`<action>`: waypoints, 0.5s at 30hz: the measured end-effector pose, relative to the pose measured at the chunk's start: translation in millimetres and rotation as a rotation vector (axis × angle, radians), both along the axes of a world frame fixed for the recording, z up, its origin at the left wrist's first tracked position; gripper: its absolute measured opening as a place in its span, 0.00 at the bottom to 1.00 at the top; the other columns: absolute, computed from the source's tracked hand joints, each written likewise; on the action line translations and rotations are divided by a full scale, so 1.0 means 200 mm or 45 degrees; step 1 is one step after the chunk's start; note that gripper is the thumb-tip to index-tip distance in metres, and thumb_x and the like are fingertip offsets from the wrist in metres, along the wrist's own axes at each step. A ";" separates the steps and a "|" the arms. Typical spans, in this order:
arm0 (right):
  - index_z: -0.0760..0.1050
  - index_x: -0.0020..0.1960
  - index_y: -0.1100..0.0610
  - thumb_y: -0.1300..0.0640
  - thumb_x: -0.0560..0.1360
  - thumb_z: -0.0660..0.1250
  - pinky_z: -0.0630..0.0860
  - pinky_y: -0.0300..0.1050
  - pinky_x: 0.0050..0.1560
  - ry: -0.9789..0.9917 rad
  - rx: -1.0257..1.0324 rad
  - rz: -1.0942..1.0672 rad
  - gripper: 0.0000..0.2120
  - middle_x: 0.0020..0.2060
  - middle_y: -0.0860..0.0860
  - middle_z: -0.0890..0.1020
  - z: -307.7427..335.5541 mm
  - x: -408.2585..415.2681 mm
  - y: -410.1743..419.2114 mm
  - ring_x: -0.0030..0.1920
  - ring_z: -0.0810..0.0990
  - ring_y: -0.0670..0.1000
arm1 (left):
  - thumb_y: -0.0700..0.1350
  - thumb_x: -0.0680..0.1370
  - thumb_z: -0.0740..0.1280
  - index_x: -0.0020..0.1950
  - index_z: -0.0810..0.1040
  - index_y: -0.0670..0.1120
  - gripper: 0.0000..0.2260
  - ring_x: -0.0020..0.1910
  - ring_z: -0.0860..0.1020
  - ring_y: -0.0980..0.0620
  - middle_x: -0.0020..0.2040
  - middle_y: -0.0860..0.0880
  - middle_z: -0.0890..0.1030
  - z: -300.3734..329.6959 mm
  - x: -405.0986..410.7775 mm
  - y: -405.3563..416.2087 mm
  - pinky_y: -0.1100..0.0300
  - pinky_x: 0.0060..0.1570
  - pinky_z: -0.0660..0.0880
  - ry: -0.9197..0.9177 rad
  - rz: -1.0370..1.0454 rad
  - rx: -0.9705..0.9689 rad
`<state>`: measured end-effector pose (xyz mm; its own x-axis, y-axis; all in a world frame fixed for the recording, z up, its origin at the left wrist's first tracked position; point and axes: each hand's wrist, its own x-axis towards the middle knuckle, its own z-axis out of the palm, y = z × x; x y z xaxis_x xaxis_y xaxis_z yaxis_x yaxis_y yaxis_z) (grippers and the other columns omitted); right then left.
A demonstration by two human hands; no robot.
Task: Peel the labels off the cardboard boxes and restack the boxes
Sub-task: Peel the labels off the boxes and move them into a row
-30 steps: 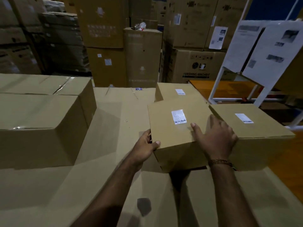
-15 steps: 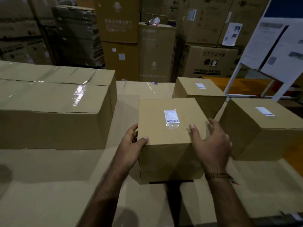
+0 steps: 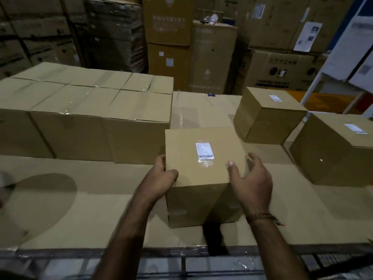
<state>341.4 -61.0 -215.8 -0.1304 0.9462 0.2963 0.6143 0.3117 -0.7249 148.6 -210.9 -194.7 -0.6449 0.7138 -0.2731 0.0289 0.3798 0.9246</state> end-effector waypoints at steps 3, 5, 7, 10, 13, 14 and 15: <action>0.71 0.76 0.53 0.37 0.79 0.69 0.74 0.61 0.70 -0.091 -0.020 -0.010 0.32 0.68 0.55 0.80 -0.05 0.00 -0.06 0.68 0.76 0.60 | 0.50 0.83 0.66 0.78 0.66 0.50 0.24 0.59 0.81 0.50 0.62 0.54 0.82 -0.02 -0.01 -0.03 0.51 0.62 0.77 0.120 0.007 -0.058; 0.73 0.75 0.55 0.39 0.80 0.68 0.73 0.59 0.71 -0.128 -0.005 -0.022 0.30 0.67 0.57 0.80 -0.05 0.02 -0.08 0.67 0.76 0.61 | 0.56 0.84 0.66 0.78 0.65 0.48 0.26 0.63 0.79 0.46 0.67 0.49 0.80 -0.04 -0.02 -0.03 0.52 0.62 0.76 0.234 -0.011 -0.114; 0.74 0.74 0.55 0.40 0.80 0.68 0.72 0.58 0.70 -0.171 0.024 -0.028 0.28 0.65 0.57 0.80 -0.04 0.03 -0.08 0.66 0.75 0.61 | 0.62 0.81 0.66 0.78 0.64 0.47 0.31 0.66 0.78 0.43 0.70 0.47 0.78 -0.07 -0.02 0.00 0.50 0.63 0.75 0.332 -0.009 -0.159; 0.75 0.73 0.53 0.41 0.80 0.68 0.67 0.58 0.69 -0.278 0.111 -0.066 0.26 0.66 0.56 0.78 0.02 0.02 -0.06 0.67 0.72 0.60 | 0.68 0.76 0.65 0.81 0.60 0.50 0.39 0.72 0.72 0.39 0.77 0.44 0.69 -0.08 0.00 0.05 0.40 0.68 0.72 0.593 0.056 -0.222; 0.78 0.69 0.52 0.46 0.80 0.70 0.70 0.56 0.66 -0.196 0.186 0.028 0.20 0.61 0.53 0.81 0.10 -0.04 0.01 0.64 0.74 0.58 | 0.63 0.80 0.66 0.84 0.56 0.51 0.37 0.82 0.58 0.40 0.85 0.44 0.54 -0.04 0.03 0.14 0.39 0.76 0.61 0.868 0.025 -0.226; 0.80 0.66 0.51 0.48 0.80 0.70 0.74 0.56 0.64 -0.139 0.191 0.107 0.17 0.58 0.51 0.83 0.13 -0.07 0.04 0.61 0.76 0.56 | 0.63 0.81 0.65 0.84 0.57 0.52 0.36 0.83 0.54 0.42 0.85 0.45 0.52 -0.02 0.04 0.17 0.39 0.77 0.59 0.928 -0.014 -0.201; 0.81 0.65 0.51 0.51 0.80 0.70 0.78 0.55 0.60 -0.098 0.184 0.197 0.14 0.54 0.50 0.84 0.15 -0.11 0.08 0.58 0.79 0.55 | 0.63 0.81 0.65 0.84 0.58 0.52 0.35 0.83 0.52 0.44 0.86 0.46 0.51 -0.02 0.03 0.21 0.40 0.78 0.57 0.967 -0.060 -0.175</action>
